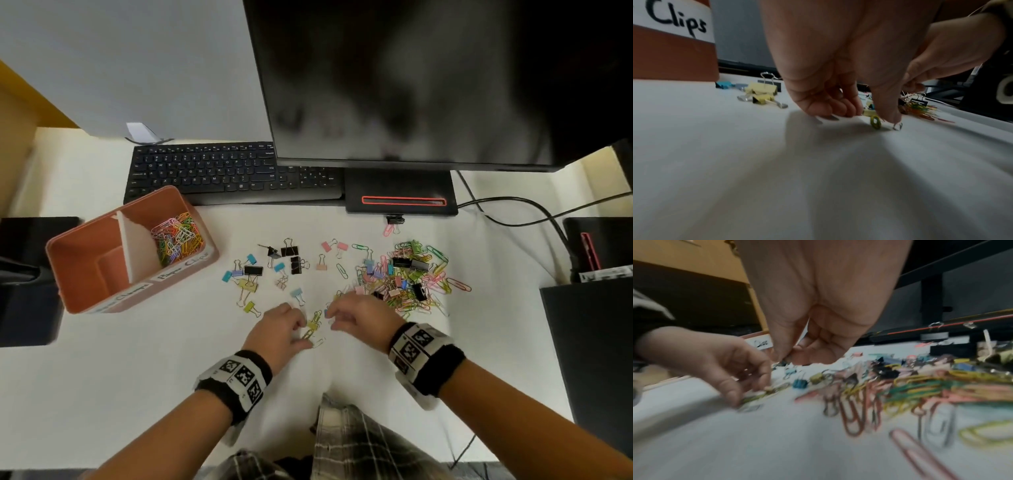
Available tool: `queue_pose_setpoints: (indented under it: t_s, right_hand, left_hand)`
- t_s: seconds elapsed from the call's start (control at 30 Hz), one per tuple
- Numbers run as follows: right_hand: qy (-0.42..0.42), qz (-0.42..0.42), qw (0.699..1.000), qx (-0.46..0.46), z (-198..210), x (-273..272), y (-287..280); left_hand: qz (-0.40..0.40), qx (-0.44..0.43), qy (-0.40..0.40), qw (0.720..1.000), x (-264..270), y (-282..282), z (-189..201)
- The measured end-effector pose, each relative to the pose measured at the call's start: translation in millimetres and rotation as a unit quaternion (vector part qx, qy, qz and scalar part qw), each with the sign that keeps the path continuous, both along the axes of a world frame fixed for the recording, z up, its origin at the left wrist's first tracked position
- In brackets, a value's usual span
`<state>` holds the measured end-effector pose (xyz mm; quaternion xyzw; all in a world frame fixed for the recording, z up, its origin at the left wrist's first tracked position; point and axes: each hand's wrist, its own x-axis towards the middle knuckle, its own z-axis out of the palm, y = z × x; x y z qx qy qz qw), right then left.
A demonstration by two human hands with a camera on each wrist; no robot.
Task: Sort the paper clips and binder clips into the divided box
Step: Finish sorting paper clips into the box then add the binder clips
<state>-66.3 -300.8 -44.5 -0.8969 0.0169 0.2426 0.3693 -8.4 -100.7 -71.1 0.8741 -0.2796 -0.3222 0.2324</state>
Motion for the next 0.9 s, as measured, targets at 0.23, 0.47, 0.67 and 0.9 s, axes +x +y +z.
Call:
queue_pose_setpoints:
  t_s: [0.23,0.47,0.67,0.9]
  right_hand:
    - [0.000,-0.056,0.998,-0.023,-18,-11,-5]
    - [-0.007,-0.051,0.997,-0.059,-17,-25,-21]
    - [-0.023,-0.067,0.993,-0.090,-19,-20,-20]
    - [-0.067,-0.039,0.986,-0.145,-26,-10,-16]
  left_hand:
    - [0.055,-0.030,-0.001,0.998,-3,-1,-3]
    - [0.081,-0.053,0.046,0.994,-6,-13,8]
    - [0.096,-0.022,-0.020,0.995,-4,-30,0]
    - [0.093,-0.055,-0.064,0.992,9,-10,7]
